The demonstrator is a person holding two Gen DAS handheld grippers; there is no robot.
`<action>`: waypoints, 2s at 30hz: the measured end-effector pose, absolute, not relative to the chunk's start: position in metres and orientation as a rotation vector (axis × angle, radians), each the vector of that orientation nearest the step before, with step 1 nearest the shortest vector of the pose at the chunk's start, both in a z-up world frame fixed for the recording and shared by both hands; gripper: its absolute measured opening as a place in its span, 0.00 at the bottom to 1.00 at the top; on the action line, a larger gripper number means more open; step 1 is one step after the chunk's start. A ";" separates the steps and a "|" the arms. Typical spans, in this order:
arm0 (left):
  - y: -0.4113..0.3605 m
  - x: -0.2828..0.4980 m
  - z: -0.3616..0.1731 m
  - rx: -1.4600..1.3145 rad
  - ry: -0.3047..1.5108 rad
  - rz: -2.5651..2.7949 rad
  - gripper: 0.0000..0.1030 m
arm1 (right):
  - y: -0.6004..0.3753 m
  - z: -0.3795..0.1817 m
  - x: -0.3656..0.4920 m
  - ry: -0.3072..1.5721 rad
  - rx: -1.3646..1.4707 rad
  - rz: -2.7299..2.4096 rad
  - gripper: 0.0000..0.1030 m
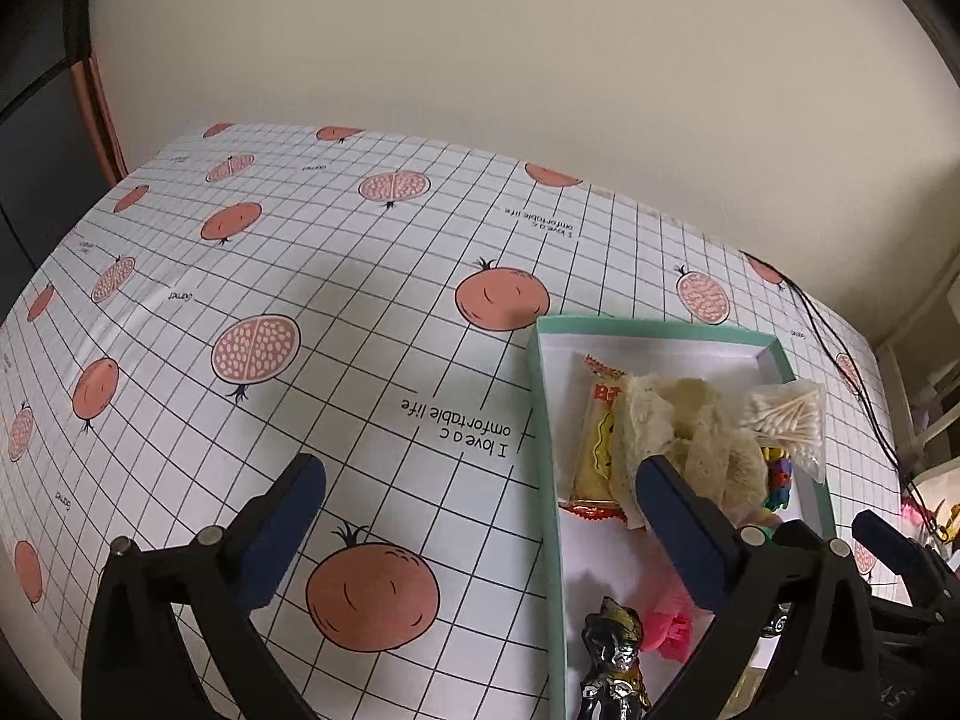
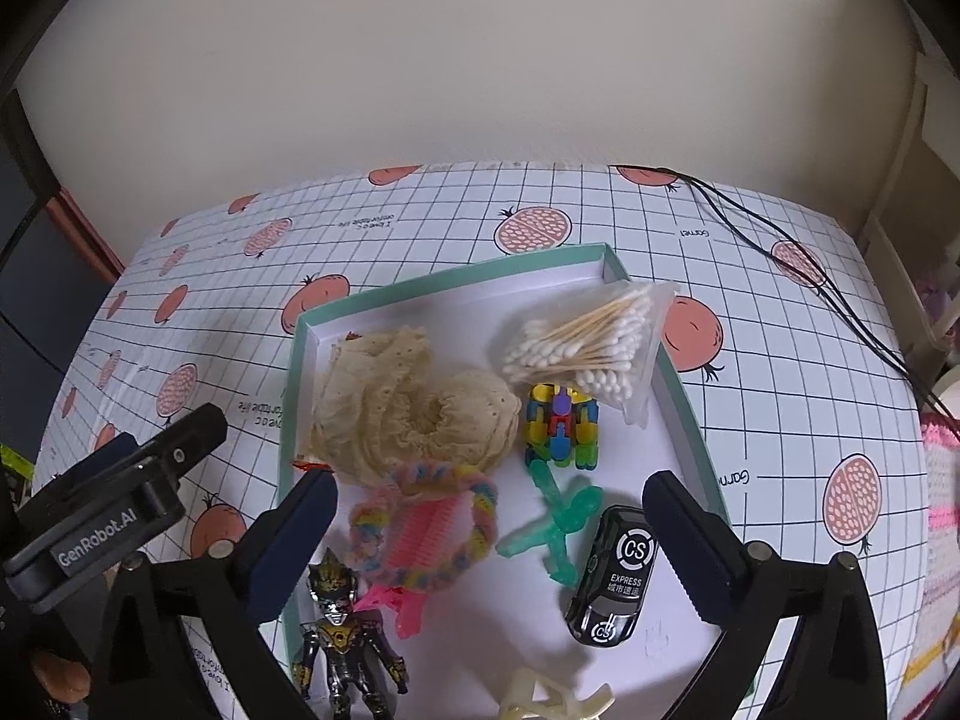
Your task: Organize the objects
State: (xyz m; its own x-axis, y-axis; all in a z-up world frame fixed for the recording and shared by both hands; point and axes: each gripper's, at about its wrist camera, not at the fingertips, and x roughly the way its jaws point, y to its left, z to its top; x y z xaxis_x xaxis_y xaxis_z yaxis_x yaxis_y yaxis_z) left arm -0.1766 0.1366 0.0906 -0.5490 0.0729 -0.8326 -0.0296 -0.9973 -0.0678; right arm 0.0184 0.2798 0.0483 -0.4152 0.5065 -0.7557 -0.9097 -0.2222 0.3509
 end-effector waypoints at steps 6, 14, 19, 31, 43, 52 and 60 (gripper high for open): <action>0.132 -0.171 0.099 -1.428 -0.061 2.730 1.00 | 0.273 0.052 0.018 0.976 -0.605 1.800 1.00; 0.129 -0.159 0.115 -1.318 -0.023 2.739 1.00 | 0.259 0.064 0.015 0.958 -0.582 1.815 1.00; 0.129 -0.145 0.128 -1.249 0.123 2.795 1.00 | 0.248 0.066 0.014 0.969 -0.574 1.802 1.00; 0.100 -0.107 0.138 -1.268 0.119 2.746 1.00 | 0.207 0.080 0.017 0.930 -0.557 1.786 1.00; 0.080 -0.069 0.139 -1.223 0.127 2.715 1.00 | 0.162 0.085 0.013 0.926 -0.535 1.787 1.00; 0.061 -0.050 0.131 -1.226 0.134 2.707 1.00 | 0.134 0.078 0.010 0.894 -0.549 1.756 1.00; 0.047 -0.036 0.119 -1.255 0.052 2.661 1.00 | 0.113 0.062 0.008 0.884 -0.556 1.738 1.00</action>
State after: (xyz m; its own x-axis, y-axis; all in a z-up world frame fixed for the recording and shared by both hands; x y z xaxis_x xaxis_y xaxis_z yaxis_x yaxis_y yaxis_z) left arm -0.0360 0.0467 0.1189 -0.6199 0.1636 -0.7674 -0.1936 -0.9797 -0.0524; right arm 0.0085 0.1126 0.0624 -0.3323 0.5972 -0.7300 -0.9417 -0.1671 0.2920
